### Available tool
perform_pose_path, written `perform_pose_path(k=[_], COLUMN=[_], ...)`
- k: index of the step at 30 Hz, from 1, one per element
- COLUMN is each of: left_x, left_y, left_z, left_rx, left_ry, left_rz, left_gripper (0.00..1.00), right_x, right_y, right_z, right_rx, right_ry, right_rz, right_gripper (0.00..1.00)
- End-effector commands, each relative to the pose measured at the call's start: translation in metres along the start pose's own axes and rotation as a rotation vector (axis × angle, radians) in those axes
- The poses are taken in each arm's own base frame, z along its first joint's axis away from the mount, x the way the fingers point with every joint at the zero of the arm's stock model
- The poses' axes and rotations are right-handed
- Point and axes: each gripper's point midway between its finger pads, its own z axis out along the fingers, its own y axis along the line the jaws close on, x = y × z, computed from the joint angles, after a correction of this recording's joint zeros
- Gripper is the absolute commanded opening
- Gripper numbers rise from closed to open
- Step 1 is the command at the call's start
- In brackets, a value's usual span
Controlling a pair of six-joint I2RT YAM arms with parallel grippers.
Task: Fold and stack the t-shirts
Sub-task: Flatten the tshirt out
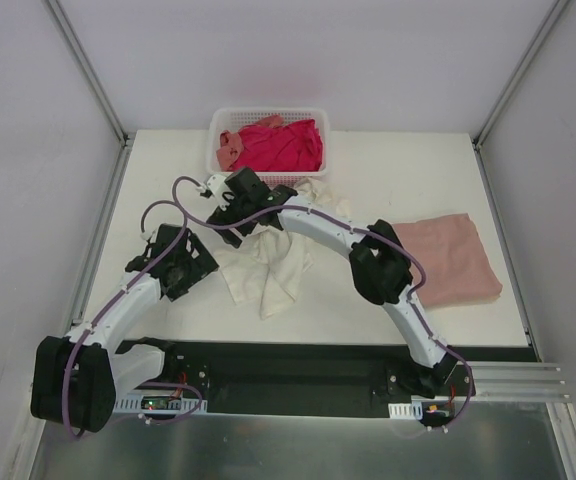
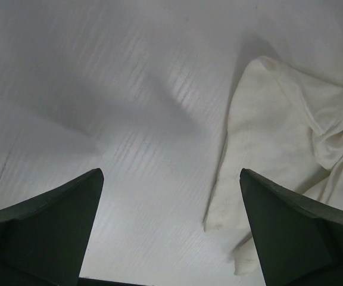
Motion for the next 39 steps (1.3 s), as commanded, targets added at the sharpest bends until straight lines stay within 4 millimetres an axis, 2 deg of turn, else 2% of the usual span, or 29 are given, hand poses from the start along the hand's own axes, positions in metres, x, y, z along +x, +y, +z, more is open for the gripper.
perform_pose_path(k=[1,3,6,7,8,9,11,12,13,14,15,16,17,18,19,20,21,22,23,24,26,27,29,31,34,35,36,38,39], left_x=[-0.005,-0.005,-0.005,-0.006,-0.006,-0.007,-0.009,-0.010,-0.012,-0.015,-0.016,-0.017,-0.023,-0.025,-0.025,-0.031,-0.031,-0.035,-0.042,-0.041,-0.042,-0.037,-0.037,-0.032,-0.028,-0.029,-0.027,-0.030,-0.033], left_y=[-0.001,0.001,0.002,0.001,0.000,-0.004,-0.008,-0.013,-0.018,-0.025,-0.028,-0.036,-0.044,-0.049,-0.054,-0.062,-0.063,-0.065,-0.070,-0.067,-0.075,-0.073,-0.078,-0.075,-0.079,-0.082,-0.083,-0.088,-0.091], left_z=[0.002,0.003,0.004,0.005,0.005,0.006,0.009,0.009,0.012,0.012,0.016,0.016,0.015,0.015,0.018,0.017,0.021,0.023,0.024,0.031,0.037,0.046,0.054,0.066,0.075,0.076,0.079,0.079,0.076], left_rx=[0.001,-0.003,-0.005,-0.004,-0.001,0.010,0.020,0.035,0.048,0.067,0.070,0.098,0.116,0.127,0.143,0.161,0.158,0.158,0.161,0.138,0.146,0.129,0.130,0.100,0.103,0.107,0.108,0.122,0.134], left_ry=[-0.010,-0.011,-0.013,-0.012,-0.013,-0.011,-0.005,0.001,0.004,0.003,0.011,0.022,0.018,0.018,0.033,0.025,0.031,0.018,0.001,0.015,0.039,0.072,0.096,0.128,0.167,0.169,0.181,0.178,0.169], left_rz=[-0.022,-0.023,-0.027,-0.027,-0.027,-0.028,-0.023,-0.022,-0.017,-0.016,-0.016,-0.015,-0.018,-0.020,-0.019,-0.018,-0.015,-0.001,0.007,0.011,0.018,0.017,0.014,0.007,0.002,0.003,0.007,0.018,0.031], left_gripper=[0.99,0.99,0.99,0.99,0.99,0.99,0.99,0.99,0.99,0.98,0.97,0.96,0.96,0.95,0.93,0.93,0.92,0.92,0.92,0.91,0.88,0.86,0.79,0.74,0.54,0.36,0.26,0.00,0.00], right_x=[-0.021,-0.019,-0.007,-0.010,-0.014,-0.018,-0.031,-0.050,-0.046,-0.053,-0.069,-0.059,-0.058,-0.065,-0.048,-0.042,-0.045,-0.041,-0.022,-0.025,-0.005,-0.007,0.008,0.010,0.026,0.026,0.036,0.043,0.051], right_y=[-0.011,-0.016,-0.019,-0.020,-0.023,-0.023,-0.026,-0.028,-0.029,-0.033,-0.035,-0.035,-0.043,-0.045,-0.050,-0.053,-0.055,-0.062,-0.062,-0.065,-0.074,-0.075,-0.080,-0.083,-0.086,-0.086,-0.086,-0.093,-0.095], right_z=[0.023,0.028,0.035,0.030,0.027,0.022,0.002,-0.022,-0.028,-0.040,-0.067,-0.071,-0.082,-0.105,-0.108,-0.114,-0.134,-0.144,-0.142,-0.162,-0.169,-0.184,-0.191,-0.211,-0.228,-0.239,-0.239,-0.255,-0.258], right_rx=[0.024,0.050,0.060,0.066,0.075,0.080,0.103,0.119,0.127,0.150,0.169,0.179,0.227,0.249,0.279,0.294,0.308,0.324,0.319,0.325,0.324,0.320,0.317,0.350,0.413,0.429,0.444,0.507,0.532], right_ry=[-0.071,-0.058,-0.031,-0.039,-0.060,-0.077,-0.131,-0.183,-0.183,-0.211,-0.260,-0.243,-0.248,-0.276,-0.244,-0.242,-0.268,-0.276,-0.251,-0.285,-0.272,-0.303,-0.295,-0.318,-0.307,-0.324,-0.305,-0.309,-0.297], right_rz=[-0.030,-0.029,-0.006,0.020,0.031,0.041,0.061,0.064,0.075,0.078,0.079,0.085,0.098,0.103,0.117,0.138,0.153,0.181,0.230,0.259,0.336,0.374,0.406,0.396,0.378,0.376,0.377,0.378,0.379], right_gripper=[0.82,0.77,0.47,0.28,0.21,0.15,0.10,0.04,0.04,0.03,0.02,0.02,0.02,0.02,0.01,0.01,0.01,0.01,0.01,0.01,0.01,0.01,0.01,0.01,0.01,0.01,0.01,0.01,0.01])
